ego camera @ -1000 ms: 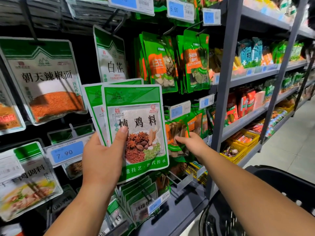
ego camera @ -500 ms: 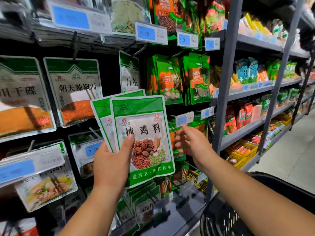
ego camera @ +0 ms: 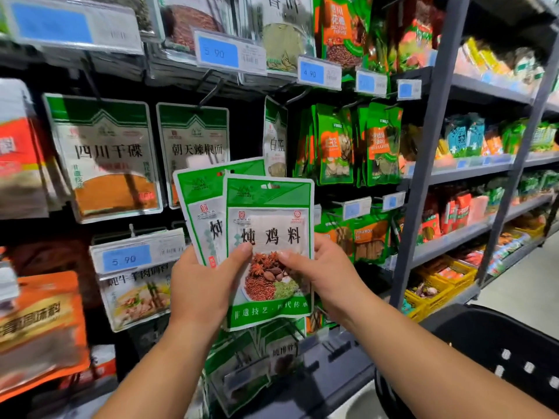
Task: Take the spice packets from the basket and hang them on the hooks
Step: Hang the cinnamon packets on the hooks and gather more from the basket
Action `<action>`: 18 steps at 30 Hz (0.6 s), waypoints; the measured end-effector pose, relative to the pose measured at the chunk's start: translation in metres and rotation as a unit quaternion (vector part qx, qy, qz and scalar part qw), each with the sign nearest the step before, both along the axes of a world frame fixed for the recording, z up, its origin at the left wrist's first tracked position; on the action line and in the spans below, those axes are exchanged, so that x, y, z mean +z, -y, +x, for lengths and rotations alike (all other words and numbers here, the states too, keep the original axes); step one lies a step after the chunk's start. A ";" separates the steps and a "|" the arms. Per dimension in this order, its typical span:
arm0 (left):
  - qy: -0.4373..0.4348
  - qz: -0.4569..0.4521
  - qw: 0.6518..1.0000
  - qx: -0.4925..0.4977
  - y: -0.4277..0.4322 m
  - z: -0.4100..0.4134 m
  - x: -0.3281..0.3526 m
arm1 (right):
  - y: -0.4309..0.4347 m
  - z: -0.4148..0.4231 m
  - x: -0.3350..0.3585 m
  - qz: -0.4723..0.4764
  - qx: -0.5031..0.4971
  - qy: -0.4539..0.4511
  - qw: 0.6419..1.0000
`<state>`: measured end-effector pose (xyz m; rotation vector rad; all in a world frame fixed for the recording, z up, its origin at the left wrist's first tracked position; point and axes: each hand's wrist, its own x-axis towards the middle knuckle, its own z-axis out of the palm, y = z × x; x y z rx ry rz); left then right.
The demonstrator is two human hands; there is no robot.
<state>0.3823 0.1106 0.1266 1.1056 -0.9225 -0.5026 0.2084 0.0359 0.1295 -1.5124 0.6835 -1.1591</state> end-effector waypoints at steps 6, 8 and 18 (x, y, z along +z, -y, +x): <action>0.044 0.043 0.998 -0.033 -0.031 0.030 -0.016 | -0.009 0.006 -0.021 0.016 -0.008 -0.013 1.000; 0.048 0.062 0.996 -0.053 -0.040 0.039 -0.021 | -0.009 0.005 -0.029 0.025 -0.011 -0.020 0.999; 0.017 0.178 0.981 -0.082 -0.055 0.063 -0.096 | 0.001 -0.003 -0.117 0.111 0.010 -0.023 0.993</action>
